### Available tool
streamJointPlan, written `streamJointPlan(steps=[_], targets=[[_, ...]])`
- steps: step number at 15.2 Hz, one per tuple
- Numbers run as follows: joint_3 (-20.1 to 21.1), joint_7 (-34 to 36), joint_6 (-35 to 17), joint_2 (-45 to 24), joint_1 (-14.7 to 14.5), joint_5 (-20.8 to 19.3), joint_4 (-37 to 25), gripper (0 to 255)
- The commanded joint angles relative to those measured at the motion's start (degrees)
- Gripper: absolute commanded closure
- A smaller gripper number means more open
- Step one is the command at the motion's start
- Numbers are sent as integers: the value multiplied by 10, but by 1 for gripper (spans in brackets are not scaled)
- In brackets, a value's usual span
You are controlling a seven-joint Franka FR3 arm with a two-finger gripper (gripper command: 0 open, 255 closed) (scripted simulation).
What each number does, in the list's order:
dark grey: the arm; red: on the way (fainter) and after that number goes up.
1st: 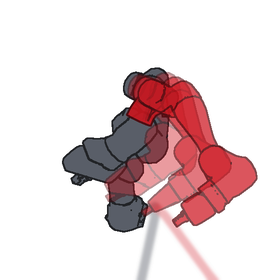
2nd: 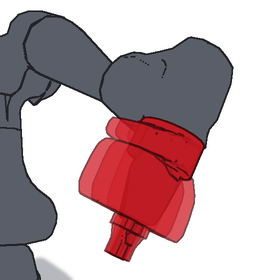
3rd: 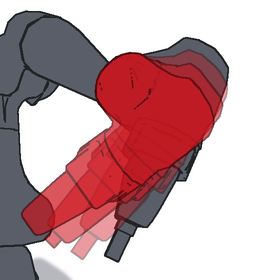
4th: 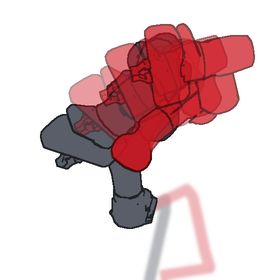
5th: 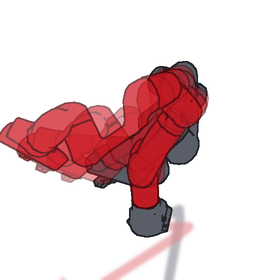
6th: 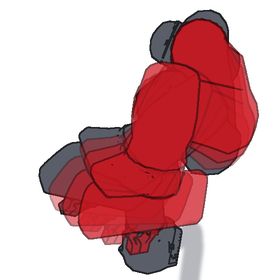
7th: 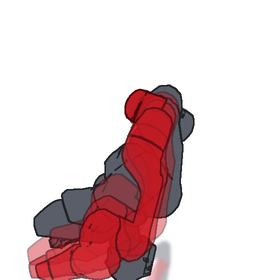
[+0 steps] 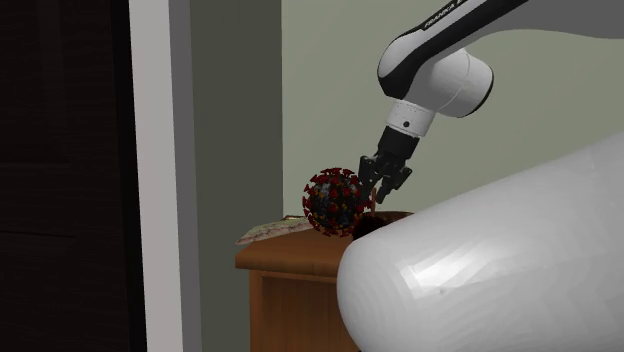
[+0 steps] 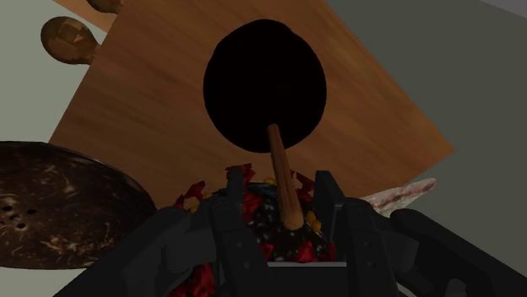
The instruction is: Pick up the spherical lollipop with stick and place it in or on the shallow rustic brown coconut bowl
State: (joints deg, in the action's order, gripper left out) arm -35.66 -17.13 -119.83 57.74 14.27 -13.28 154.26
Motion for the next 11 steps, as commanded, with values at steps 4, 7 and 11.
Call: streamJointPlan(steps=[4, 7, 11], targets=[[16, 8, 34, 1, -7, 11, -34, 255], [25, 12, 54, 0, -12, 18, -56, 255], [36, 17, 81, -3, -18, 26, -87, 255]])
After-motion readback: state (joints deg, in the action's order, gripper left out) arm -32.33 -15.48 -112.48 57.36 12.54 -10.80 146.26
